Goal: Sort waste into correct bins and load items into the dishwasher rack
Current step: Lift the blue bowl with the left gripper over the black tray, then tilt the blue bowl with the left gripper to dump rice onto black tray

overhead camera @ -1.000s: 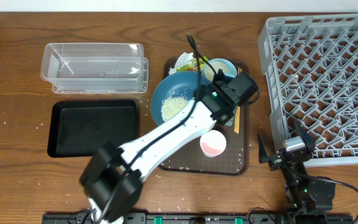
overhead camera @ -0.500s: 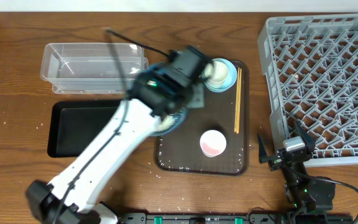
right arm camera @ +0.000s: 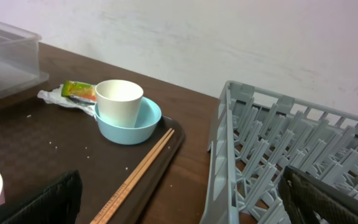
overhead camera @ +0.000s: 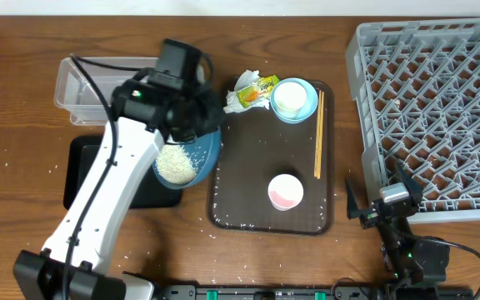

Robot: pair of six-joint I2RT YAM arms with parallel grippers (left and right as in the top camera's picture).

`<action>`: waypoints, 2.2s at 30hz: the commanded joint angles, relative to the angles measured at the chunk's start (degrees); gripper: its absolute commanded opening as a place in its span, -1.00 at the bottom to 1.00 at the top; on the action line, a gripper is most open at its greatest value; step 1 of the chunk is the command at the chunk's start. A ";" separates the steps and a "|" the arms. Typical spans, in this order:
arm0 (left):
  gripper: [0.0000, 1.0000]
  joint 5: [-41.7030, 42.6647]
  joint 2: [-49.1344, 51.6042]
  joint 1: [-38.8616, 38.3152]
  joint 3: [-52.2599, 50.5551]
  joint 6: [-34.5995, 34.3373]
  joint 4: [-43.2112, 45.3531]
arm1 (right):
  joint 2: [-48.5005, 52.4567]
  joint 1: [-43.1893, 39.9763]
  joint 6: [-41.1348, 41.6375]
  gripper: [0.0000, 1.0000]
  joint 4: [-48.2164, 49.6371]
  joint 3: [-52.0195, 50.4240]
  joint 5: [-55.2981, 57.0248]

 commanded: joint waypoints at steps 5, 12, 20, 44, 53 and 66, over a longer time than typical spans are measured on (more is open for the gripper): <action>-0.88 15.82 -1.11 8.94 -1.27 4.96 1.01 | -0.15 -0.50 -0.74 0.99 -0.28 -0.07 0.28; -0.88 29.29 -1.11 18.23 -4.17 9.16 1.40 | -0.15 -0.50 -0.74 0.99 -0.28 -0.07 0.28; -0.87 42.95 -1.11 30.62 -11.23 15.08 2.71 | -0.15 -0.50 -0.74 0.99 -0.28 -0.07 0.28; -0.88 71.01 -1.03 54.84 -22.64 25.24 0.26 | -0.15 -0.50 -0.74 0.98 -0.28 -0.07 0.28; -0.88 70.99 -1.31 55.95 -22.67 28.48 -3.63 | -0.15 -0.50 -0.74 0.99 -0.28 -0.07 0.28; -0.88 68.08 -5.97 54.12 -22.67 40.00 -5.97 | -0.15 -0.50 -0.74 0.98 -0.28 -0.07 0.28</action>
